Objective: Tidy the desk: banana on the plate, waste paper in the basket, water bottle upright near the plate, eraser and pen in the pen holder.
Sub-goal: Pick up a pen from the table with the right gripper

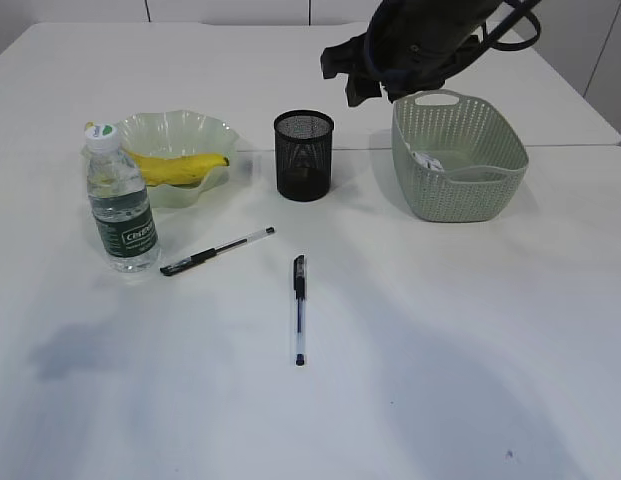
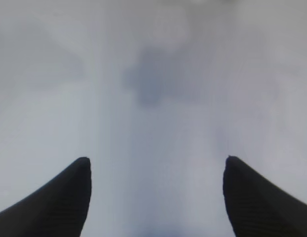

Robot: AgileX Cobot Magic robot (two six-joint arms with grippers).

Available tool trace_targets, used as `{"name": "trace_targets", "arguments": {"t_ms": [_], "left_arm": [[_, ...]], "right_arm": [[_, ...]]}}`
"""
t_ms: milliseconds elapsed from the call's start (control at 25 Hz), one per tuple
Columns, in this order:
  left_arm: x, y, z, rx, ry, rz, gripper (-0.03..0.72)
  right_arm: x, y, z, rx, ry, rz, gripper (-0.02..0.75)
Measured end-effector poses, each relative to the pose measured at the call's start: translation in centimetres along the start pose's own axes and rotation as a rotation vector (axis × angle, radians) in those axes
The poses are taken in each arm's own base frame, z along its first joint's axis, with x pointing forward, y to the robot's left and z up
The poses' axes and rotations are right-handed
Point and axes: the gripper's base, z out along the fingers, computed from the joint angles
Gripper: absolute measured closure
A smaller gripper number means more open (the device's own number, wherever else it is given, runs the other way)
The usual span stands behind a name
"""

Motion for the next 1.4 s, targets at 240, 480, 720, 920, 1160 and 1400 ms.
{"name": "trace_targets", "arguments": {"t_ms": [240,480,720,920,1160,1400], "left_arm": [[0.0,0.0,0.0,0.0,0.0,0.0,0.097],[0.0,0.0,0.0,0.0,0.0,0.0,0.097],[0.0,0.0,0.0,0.0,0.003,0.0,0.097],[0.1,0.0,0.0,0.0,0.014,0.0,0.097],[0.2,0.0,0.0,-0.001,0.021,0.0,0.097],[0.2,0.0,0.0,-0.001,0.021,0.0,0.097]], "right_arm": [[1.7,2.6,-1.7,-0.029,0.215,-0.006,0.387],[2.3,3.6,-1.9,-0.058,0.273,0.054,0.391],[3.6,4.1,0.0,-0.08,0.38,0.098,0.392],[5.2,4.5,2.5,-0.086,0.474,0.13,0.392],[5.3,6.6,3.3,-0.06,0.473,0.091,0.393],[5.5,8.7,4.9,-0.007,0.521,0.102,0.393]]}}
